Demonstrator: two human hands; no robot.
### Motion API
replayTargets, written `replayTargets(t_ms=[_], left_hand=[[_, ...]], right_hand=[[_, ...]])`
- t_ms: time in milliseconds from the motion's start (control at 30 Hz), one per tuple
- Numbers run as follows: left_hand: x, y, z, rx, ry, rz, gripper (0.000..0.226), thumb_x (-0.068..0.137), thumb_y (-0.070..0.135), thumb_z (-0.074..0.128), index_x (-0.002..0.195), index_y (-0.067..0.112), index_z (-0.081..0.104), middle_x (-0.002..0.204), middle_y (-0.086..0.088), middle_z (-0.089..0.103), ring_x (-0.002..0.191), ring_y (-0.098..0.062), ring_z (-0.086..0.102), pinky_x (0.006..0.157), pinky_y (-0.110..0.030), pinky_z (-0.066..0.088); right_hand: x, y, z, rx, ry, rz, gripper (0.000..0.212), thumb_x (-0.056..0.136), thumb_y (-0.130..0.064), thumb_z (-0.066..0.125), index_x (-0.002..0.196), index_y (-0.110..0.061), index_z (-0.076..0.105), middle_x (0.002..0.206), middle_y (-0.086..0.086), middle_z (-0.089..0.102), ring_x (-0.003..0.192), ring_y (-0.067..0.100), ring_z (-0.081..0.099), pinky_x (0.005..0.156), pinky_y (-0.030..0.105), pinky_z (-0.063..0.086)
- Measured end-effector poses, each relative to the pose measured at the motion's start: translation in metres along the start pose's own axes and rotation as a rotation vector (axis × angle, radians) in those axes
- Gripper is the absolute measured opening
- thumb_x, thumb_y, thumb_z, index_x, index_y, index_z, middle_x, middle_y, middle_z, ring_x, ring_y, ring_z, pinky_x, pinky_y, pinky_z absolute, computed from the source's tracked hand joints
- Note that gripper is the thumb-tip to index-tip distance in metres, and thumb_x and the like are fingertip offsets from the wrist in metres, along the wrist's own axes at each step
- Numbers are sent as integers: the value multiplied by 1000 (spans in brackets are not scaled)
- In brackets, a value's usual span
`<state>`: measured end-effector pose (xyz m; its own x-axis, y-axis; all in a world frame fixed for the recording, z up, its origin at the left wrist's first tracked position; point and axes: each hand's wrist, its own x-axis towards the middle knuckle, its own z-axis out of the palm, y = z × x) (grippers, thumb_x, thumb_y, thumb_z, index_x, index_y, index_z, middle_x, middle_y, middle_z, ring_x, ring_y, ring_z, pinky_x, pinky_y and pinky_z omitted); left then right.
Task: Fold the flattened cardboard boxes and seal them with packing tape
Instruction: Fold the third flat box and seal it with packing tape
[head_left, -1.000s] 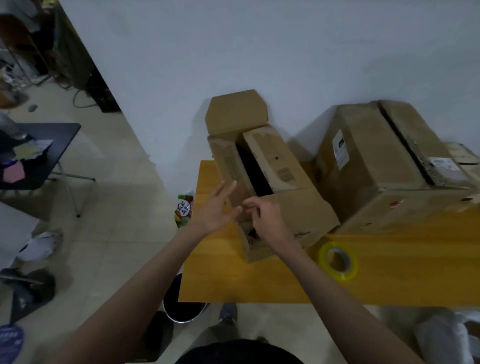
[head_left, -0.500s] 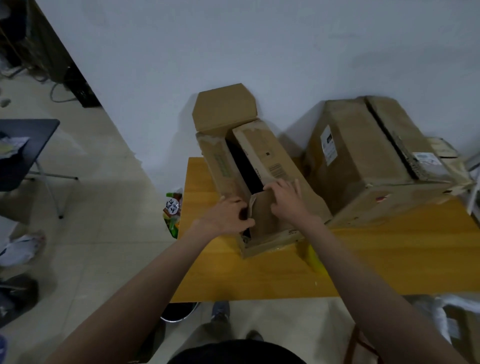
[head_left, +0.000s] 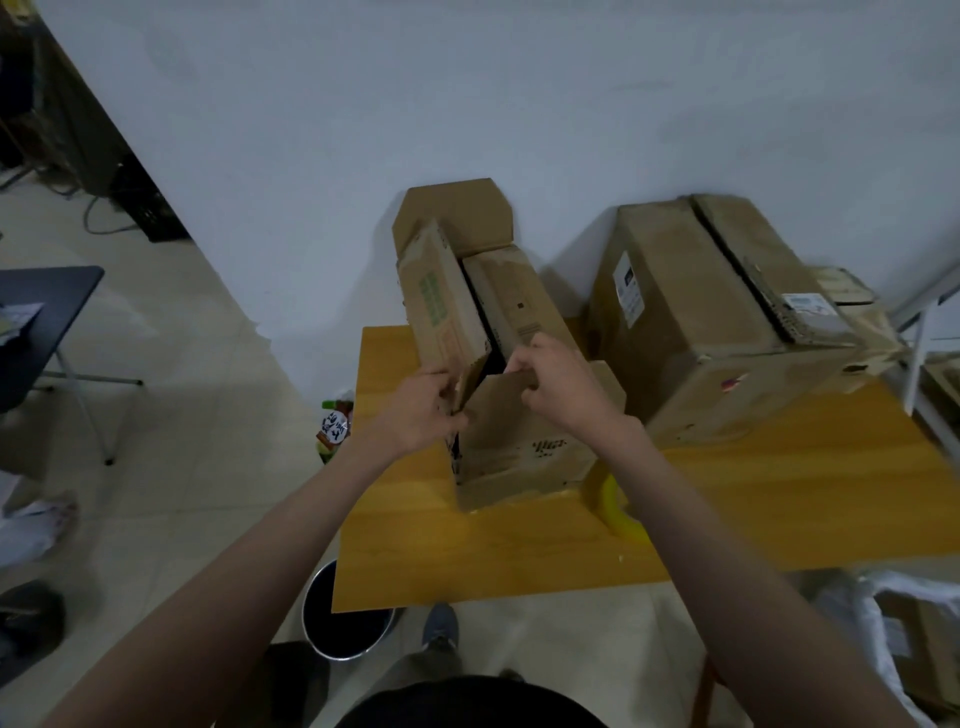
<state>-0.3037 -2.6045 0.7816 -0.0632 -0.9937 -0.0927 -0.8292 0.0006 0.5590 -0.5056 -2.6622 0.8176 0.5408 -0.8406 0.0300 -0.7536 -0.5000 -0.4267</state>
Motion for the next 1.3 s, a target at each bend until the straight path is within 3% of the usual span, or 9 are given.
replayTargets(t_ms=[67, 267, 400, 500, 600, 800, 933, 1133, 1300], left_hand=[[-8, 5, -2, -43, 27, -26, 22, 86, 23, 74, 75, 15, 57, 83, 4, 57, 86, -21, 58, 63, -22, 43], [-32, 3, -16, -313, 278, -178, 17, 98, 14, 61, 86, 3, 56, 83, -11, 68, 74, -19, 71, 75, -46, 60], [-30, 20, -11, -173, 262, -184, 35, 88, 47, 67, 99, 20, 50, 90, 5, 62, 79, -16, 63, 62, -34, 51], [-20, 31, 12, 56, 89, -163, 52, 79, 56, 75, 110, 24, 48, 101, 2, 62, 85, -19, 60, 66, -35, 52], [-17, 29, 39, 285, 30, -187, 67, 81, 50, 76, 132, 18, 47, 119, -5, 57, 103, -29, 59, 71, -36, 51], [-24, 23, 53, 426, 162, -142, 49, 88, 31, 73, 130, 15, 53, 116, -6, 60, 105, -29, 61, 65, -34, 46], [-32, 21, 50, 398, 211, -132, 33, 89, 9, 61, 122, 11, 54, 110, -8, 60, 91, -32, 64, 59, -34, 40], [-50, -8, 31, 162, 312, -211, 37, 91, 12, 57, 127, 13, 53, 104, -5, 59, 83, -29, 63, 64, -40, 54], [-57, -30, 20, 131, 428, -239, 12, 96, 18, 57, 88, 9, 59, 70, 13, 36, 56, -6, 40, 50, -19, 29]], right_hand=[[-8, -2, -7, 6, 6, 16, 33, 83, -5, 71, 88, -36, 59, 96, -13, 45, 91, 7, 47, 74, 23, 40], [-33, -9, -12, -25, -90, 3, 39, 83, 3, 66, 75, -35, 66, 82, -21, 57, 85, 6, 59, 65, 28, 49], [-48, -9, 1, -24, -273, -15, 39, 80, 1, 71, 69, -33, 58, 77, -20, 53, 75, 4, 54, 59, 21, 40], [-64, -2, 13, -55, -454, -30, 32, 72, -28, 86, 84, -32, 57, 85, -19, 48, 76, 3, 47, 61, 28, 41], [-78, 8, 23, 35, -531, 26, 49, 73, -59, 78, 105, -22, 71, 95, -12, 63, 81, 1, 53, 64, 26, 44], [-85, 30, 33, 32, -195, 189, 17, 94, -23, 67, 108, -15, 66, 119, 6, 59, 106, 23, 60, 85, 29, 46], [-71, 38, 29, -84, -127, 398, 64, 81, -47, 77, 126, -16, 42, 130, 10, 36, 114, 34, 50, 88, 49, 51], [-50, 36, 40, -170, -103, 488, 104, 69, -83, 61, 141, -15, 29, 137, 14, 29, 122, 41, 43, 93, 50, 45], [-33, 11, 59, -225, -125, 441, 134, 51, -96, 58, 150, -12, 21, 148, 15, 25, 133, 38, 32, 105, 53, 35]])
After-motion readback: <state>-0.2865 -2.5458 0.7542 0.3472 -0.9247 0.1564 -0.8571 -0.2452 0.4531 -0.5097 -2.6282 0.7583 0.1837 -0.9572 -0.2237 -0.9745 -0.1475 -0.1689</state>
